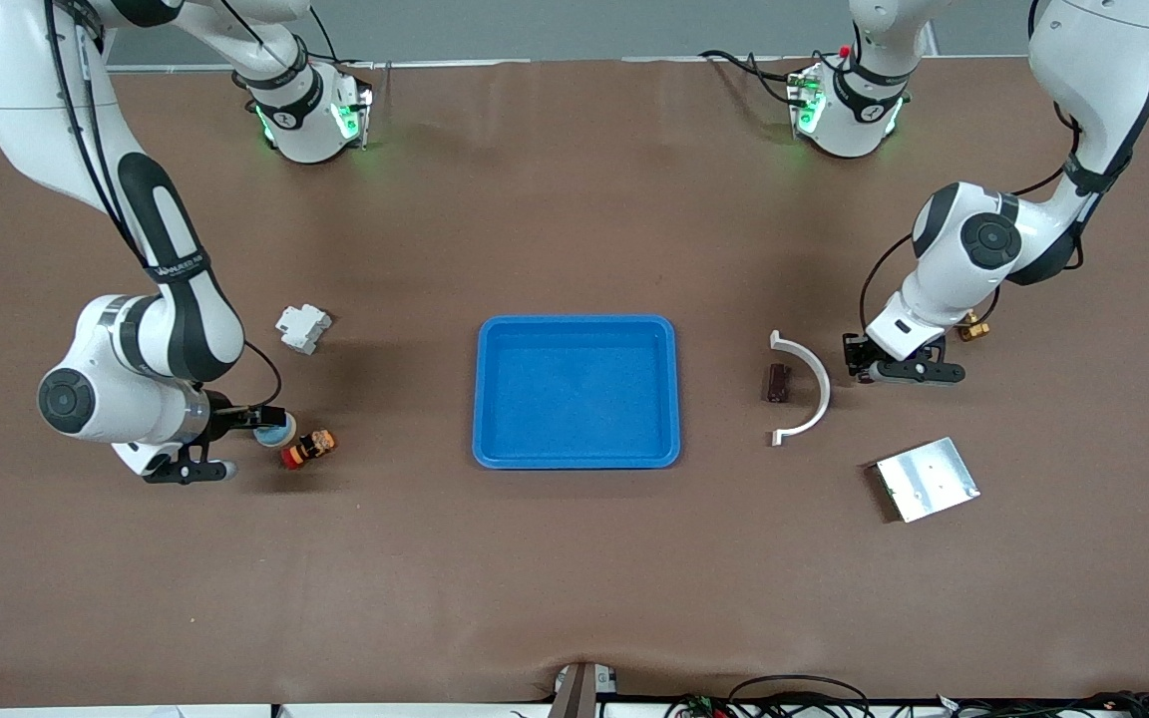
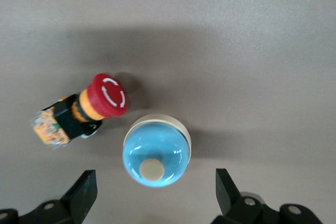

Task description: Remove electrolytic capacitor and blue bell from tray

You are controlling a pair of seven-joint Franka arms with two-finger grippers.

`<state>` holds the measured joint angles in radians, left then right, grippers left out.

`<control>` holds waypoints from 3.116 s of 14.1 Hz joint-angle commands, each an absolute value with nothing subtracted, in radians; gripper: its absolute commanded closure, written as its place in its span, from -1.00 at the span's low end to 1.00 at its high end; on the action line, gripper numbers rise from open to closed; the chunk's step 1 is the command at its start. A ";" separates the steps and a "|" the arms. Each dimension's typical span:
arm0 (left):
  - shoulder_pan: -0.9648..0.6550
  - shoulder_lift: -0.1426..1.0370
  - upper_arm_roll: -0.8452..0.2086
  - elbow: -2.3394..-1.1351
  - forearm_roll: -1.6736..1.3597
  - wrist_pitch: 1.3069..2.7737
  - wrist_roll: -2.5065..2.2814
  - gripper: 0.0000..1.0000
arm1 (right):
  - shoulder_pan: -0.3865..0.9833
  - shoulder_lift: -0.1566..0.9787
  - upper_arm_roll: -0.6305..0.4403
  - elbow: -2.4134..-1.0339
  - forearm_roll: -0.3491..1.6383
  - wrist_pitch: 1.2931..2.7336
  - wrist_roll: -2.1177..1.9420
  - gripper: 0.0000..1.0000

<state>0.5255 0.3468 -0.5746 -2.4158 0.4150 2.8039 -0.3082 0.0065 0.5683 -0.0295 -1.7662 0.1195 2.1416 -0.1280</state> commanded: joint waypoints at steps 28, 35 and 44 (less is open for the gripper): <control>0.534 0.420 -0.566 -2.267 0.572 2.656 -0.412 -1.00 | -0.022 0.114 -0.017 -1.457 0.029 1.509 -0.011 -1.00; 0.545 0.396 -0.650 -2.162 0.546 2.528 -0.436 -1.00 | -0.032 0.112 -0.015 -1.456 0.029 1.514 -0.014 -1.00; 0.563 0.396 -0.787 -1.820 0.342 2.145 -0.371 -1.00 | -0.032 0.034 -0.021 -1.473 0.031 1.485 -0.009 -1.00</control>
<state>0.5421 0.3983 -0.7678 -1.8891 0.4034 2.2274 -0.4098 -0.0157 0.0840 -0.0331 -1.4613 0.0394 1.5111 -0.0129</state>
